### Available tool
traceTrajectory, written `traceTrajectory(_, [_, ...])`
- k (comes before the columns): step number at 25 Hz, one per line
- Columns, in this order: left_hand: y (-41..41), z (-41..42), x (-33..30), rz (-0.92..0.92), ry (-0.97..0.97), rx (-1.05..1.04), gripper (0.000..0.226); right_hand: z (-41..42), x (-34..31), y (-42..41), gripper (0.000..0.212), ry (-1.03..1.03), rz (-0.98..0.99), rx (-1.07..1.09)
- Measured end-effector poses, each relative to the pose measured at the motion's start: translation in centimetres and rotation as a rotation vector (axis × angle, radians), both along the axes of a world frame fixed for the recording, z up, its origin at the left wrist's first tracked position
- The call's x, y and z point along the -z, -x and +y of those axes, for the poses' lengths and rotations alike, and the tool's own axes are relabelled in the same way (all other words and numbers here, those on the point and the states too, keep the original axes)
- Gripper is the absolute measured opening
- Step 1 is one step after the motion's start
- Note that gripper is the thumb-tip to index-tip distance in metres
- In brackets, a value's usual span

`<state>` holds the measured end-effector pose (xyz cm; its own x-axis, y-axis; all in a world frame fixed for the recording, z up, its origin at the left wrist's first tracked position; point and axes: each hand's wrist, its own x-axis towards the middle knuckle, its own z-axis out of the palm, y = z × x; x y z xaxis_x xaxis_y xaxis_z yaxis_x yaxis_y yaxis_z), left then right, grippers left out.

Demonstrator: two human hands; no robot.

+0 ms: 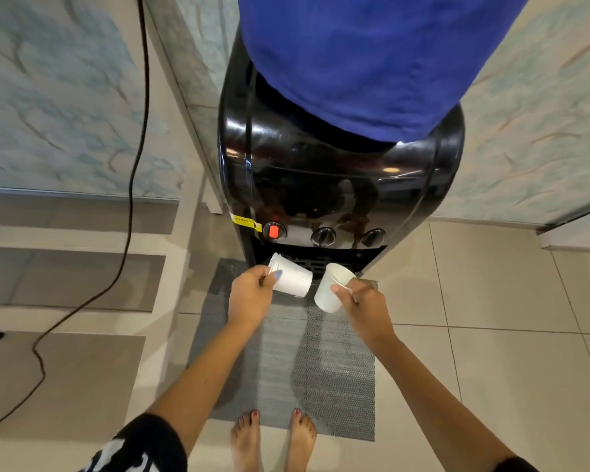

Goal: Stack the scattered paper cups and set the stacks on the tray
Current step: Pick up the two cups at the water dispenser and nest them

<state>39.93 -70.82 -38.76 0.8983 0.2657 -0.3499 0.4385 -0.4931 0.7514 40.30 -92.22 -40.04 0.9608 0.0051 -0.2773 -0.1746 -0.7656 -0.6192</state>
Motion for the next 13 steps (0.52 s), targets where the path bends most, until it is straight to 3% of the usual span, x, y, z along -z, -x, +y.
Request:
traceTrajectory(5, [2.5,1.1,-6.8,-0.132,0.127,-0.019,0.02,0.5,-6.7,3.5,0.025,-0.208,-0.167,0.012])
traceTrajectory(7, [3.6,1.3,-10.2,-0.224,0.109,-0.008,0.019,1.0,-9.8,4.6,0.038,-0.256,-0.263,-0.042])
traceTrajectory(9, [4.2,1.1,-13.5,-0.313,0.087,0.02,0.018,1.6,-12.9,5.0,0.056,-0.307,-0.22,-0.058])
traceTrajectory(13, [4.8,0.8,-20.2,-0.513,0.065,0.069,0.023,2.0,-19.6,4.9,0.08,-0.22,-0.221,-0.106])
